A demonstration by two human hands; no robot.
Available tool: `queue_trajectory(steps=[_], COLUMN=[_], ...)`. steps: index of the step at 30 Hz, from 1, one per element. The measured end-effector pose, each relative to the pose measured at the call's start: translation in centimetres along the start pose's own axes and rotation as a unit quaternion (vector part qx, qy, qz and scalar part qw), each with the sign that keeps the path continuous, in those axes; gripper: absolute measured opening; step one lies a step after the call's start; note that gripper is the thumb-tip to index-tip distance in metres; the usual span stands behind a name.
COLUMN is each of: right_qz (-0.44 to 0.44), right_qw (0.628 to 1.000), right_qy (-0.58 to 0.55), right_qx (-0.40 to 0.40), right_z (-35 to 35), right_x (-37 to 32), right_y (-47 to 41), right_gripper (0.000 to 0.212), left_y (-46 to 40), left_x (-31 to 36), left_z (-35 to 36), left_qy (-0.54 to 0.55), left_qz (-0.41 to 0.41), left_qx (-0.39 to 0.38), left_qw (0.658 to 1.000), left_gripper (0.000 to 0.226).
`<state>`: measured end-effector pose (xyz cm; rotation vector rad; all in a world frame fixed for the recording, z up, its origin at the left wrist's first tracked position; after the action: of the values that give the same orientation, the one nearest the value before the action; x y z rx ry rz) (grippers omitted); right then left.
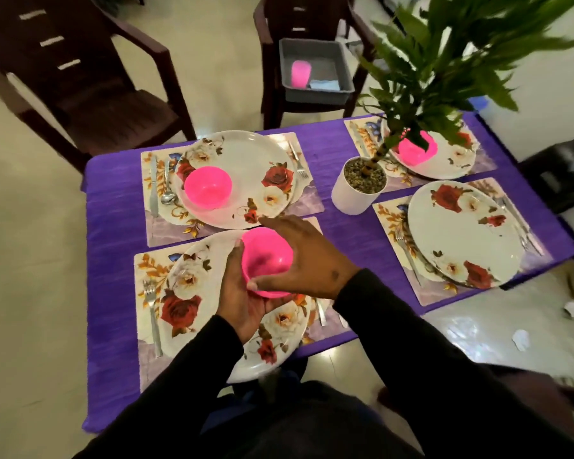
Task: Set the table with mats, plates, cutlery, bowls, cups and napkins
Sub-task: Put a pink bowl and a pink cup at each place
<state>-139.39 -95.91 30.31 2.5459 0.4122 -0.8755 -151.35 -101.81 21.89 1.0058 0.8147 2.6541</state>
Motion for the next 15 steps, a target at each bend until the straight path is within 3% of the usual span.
queue_trajectory(steps=[3, 7, 10, 15], right_qz=[0.031, 0.051, 0.067, 0.057], right_qw=[0.999, 0.996, 0.995, 0.995], right_qy=[0.036, 0.078, 0.077, 0.071], right_qx=[0.006, 0.009, -0.005, 0.036], right_z=[-1.0, -3.0, -5.3, -10.9], right_x=[2.1, 4.9, 7.3, 13.5], right_y=[2.6, 4.6, 5.3, 6.2], right_gripper=[0.114, 0.12, 0.122, 0.125], left_y=[-0.5, -0.6, -1.2, -3.5], left_x=[-2.1, -4.9, -7.1, -11.3], left_z=[2.1, 5.6, 7.7, 14.1], left_qy=[-0.024, -0.047, -0.073, -0.136], left_qz=[-0.051, -0.057, -0.054, -0.032], left_qx=[0.005, -0.004, -0.005, -0.048], left_qw=[0.998, 0.997, 0.996, 0.989], left_gripper=[0.07, 0.05, 0.068, 0.072])
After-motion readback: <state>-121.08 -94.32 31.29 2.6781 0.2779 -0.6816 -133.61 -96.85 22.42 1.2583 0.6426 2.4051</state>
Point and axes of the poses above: each hand's wrist, its own y-axis away from the middle knuckle, its own z-axis out of the palm, x = y × z, the point moved 3 cm from there along -y, towards the middle knuckle, and after that the axes turned 9 degrees about z, right-handed, at the moved point
